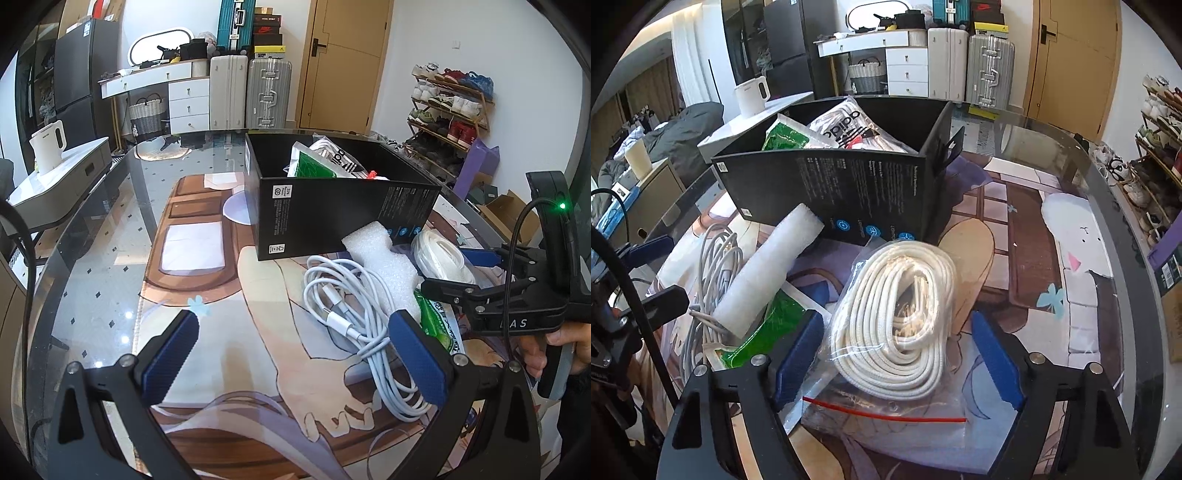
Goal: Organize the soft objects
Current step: 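Close the right tool on the bagged white rope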
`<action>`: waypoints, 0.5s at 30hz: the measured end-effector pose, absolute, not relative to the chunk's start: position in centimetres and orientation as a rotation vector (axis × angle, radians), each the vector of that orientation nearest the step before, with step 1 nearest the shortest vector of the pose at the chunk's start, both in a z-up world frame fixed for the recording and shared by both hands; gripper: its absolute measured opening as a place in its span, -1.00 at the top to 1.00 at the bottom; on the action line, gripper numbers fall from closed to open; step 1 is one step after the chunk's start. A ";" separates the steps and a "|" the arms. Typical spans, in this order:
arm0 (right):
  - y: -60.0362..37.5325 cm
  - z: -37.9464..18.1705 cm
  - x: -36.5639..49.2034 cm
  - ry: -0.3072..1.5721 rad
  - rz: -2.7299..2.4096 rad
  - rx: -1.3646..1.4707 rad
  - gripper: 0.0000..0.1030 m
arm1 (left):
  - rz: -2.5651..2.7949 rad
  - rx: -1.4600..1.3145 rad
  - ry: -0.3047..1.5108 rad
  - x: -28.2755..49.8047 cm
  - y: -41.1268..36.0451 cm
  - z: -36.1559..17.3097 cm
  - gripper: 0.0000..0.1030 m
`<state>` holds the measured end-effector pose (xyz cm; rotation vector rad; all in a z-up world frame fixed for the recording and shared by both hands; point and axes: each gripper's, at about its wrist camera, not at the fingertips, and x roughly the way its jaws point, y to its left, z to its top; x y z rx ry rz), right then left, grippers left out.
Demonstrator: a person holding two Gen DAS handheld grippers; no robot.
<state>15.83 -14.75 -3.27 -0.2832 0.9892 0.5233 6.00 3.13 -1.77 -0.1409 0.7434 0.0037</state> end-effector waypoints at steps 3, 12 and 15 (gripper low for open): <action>-14.9 -3.2 15.7 0.981 0.516 -0.281 -0.54 | 0.005 -0.139 0.744 6.1 3.0 -1.8 -1.00; -16.0 -2.7 14.3 0.939 0.490 -0.251 0.05 | 0.001 -0.139 0.747 6.1 3.1 -1.8 -1.00; -16.3 -2.6 13.8 0.929 0.483 -0.253 0.11 | 0.002 -0.136 0.750 6.1 3.0 -1.8 -1.00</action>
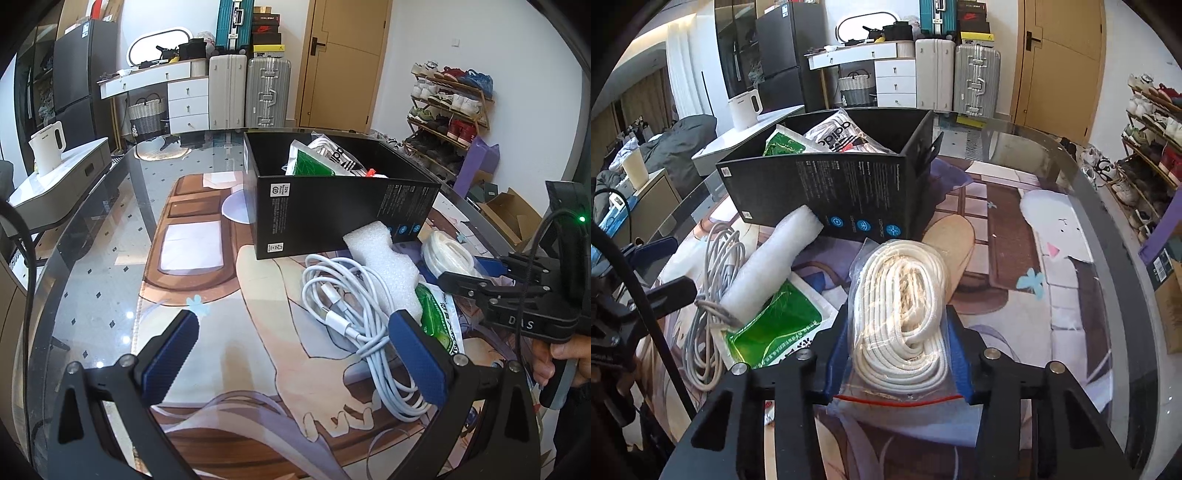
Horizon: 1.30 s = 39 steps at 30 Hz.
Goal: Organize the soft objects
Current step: 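Close the right tool on the bagged white rope, then grasp the white cable bundle with the left tool while the right tool lifts the rope bag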
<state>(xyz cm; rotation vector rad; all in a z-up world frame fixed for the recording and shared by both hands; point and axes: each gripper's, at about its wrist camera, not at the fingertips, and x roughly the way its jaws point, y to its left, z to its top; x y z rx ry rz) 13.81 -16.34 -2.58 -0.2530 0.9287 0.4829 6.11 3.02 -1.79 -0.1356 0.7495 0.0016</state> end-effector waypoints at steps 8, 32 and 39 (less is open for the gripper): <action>-17.7 -0.5 12.6 0.855 0.505 -0.191 0.14 | 0.062 -0.084 0.727 5.7 2.3 -1.5 -1.00; -18.4 1.1 11.2 0.820 0.522 -0.174 0.14 | 0.081 -0.069 0.867 6.9 1.3 -2.5 -1.00; -18.4 1.0 11.1 0.821 0.523 -0.176 0.14 | 0.064 -0.066 0.892 7.3 1.4 -2.9 -1.00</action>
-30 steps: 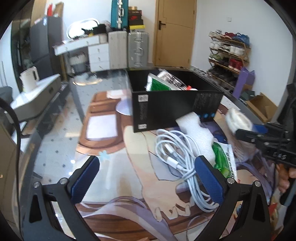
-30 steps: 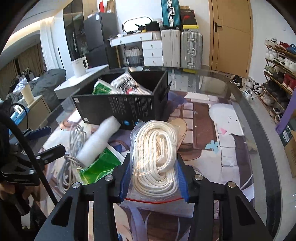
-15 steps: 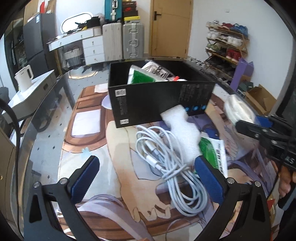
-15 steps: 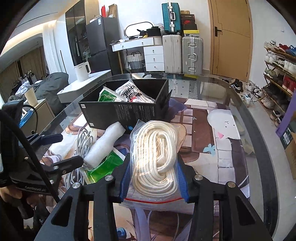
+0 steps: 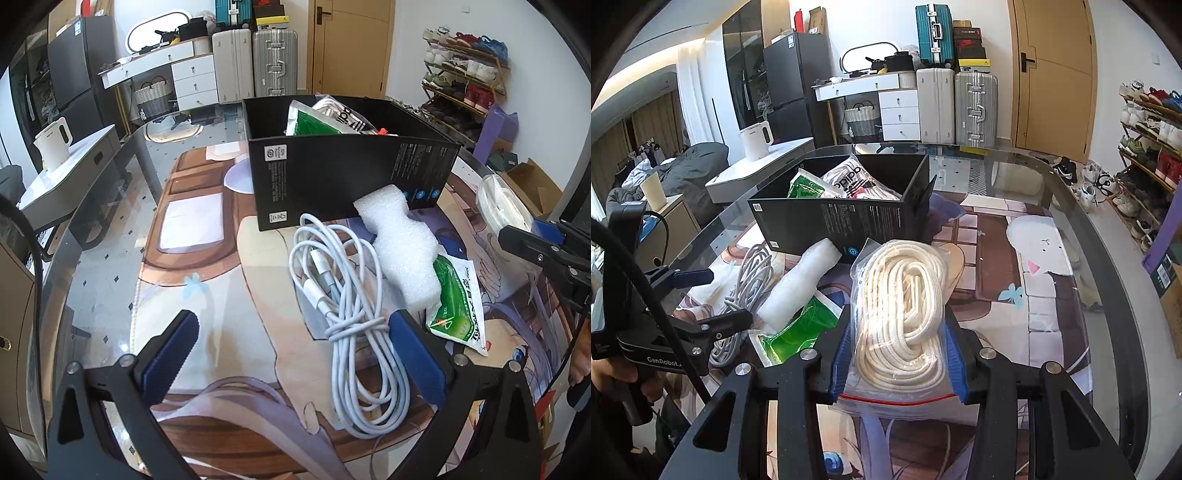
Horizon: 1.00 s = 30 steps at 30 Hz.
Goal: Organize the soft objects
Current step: 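Grasp the white cable bundle with the left tool while the right tool lifts the rope bag, then carry the cable bundle and rope bag over the black box with both tools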
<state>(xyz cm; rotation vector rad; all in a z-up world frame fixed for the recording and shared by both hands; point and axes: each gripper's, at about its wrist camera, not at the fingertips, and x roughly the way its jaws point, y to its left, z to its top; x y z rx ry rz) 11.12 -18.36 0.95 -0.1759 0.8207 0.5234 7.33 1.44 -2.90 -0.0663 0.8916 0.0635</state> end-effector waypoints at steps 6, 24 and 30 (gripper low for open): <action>-18.2 0.8 11.1 0.823 0.526 -0.179 0.14 | 0.040 -0.059 0.911 7.8 1.5 -3.2 -0.77; -18.1 1.0 10.9 0.808 0.533 -0.185 0.14 | -0.046 -0.027 0.835 6.3 0.9 -2.3 0.39; -17.9 1.1 10.8 0.794 0.538 -0.179 0.14 | -0.047 -0.046 0.797 5.7 1.5 -1.0 0.39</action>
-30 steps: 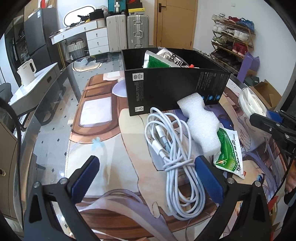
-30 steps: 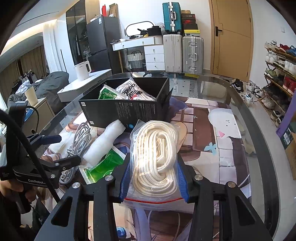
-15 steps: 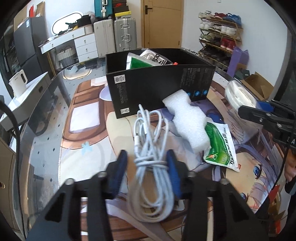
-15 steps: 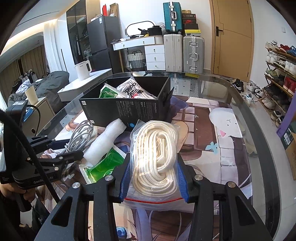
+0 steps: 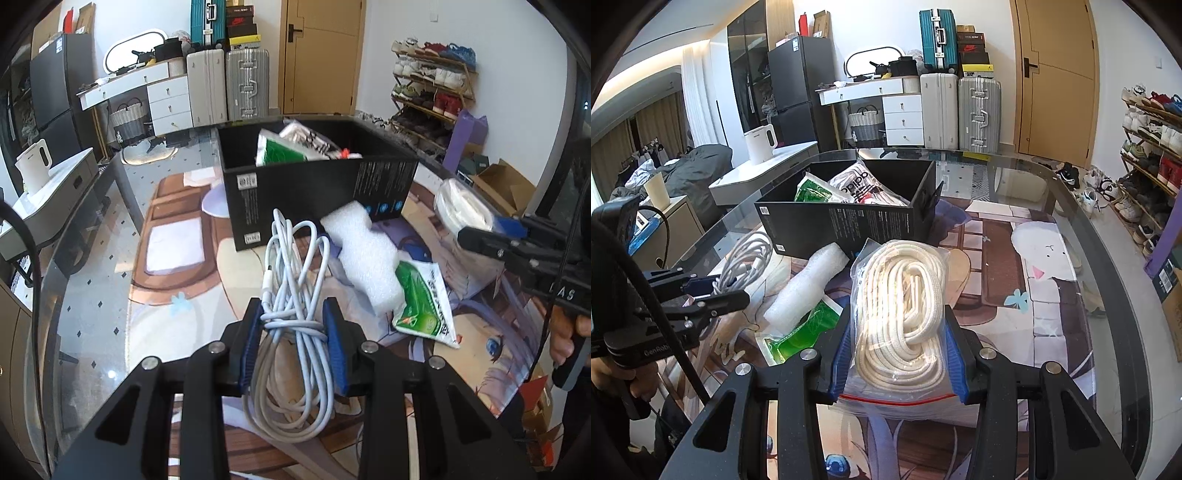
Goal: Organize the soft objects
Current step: 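Carry the cable bundle and rope bag over the black box with both tools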
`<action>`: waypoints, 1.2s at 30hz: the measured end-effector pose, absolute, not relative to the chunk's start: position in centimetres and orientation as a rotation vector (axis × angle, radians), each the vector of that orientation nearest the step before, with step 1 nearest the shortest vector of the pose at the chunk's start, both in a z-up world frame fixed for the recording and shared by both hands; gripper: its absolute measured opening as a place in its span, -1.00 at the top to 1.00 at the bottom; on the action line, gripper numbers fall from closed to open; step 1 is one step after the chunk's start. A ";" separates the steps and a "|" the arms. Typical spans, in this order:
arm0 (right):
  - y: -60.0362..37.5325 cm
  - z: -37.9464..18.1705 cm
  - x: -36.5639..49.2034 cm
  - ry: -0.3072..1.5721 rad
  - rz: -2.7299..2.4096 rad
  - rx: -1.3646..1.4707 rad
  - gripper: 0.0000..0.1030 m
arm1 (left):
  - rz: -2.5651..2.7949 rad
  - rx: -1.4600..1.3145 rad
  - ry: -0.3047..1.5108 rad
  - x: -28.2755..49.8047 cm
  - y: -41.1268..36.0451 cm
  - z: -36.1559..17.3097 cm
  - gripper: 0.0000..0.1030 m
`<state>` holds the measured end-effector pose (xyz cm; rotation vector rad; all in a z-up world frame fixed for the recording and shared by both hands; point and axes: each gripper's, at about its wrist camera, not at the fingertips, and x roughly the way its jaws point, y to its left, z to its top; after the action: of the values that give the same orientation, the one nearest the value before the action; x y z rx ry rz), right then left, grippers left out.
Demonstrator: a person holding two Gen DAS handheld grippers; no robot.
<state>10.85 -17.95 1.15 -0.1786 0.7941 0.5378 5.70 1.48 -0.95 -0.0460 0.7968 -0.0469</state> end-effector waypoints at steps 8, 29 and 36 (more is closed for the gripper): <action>-17.5 1.7 10.8 0.781 0.562 -0.177 0.14 | -0.049 -0.062 0.751 5.8 1.9 0.8 0.39; -13.6 4.6 14.7 0.754 0.630 -0.233 0.15 | -0.069 -0.065 0.648 10.1 3.8 5.6 0.39; -12.1 4.8 16.7 0.750 0.638 -0.253 0.14 | -0.074 -0.071 0.618 12.0 4.8 6.6 0.39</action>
<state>16.68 -12.15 4.78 -0.2529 0.7504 0.6379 11.98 4.81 6.63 -0.0710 0.6183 -0.0743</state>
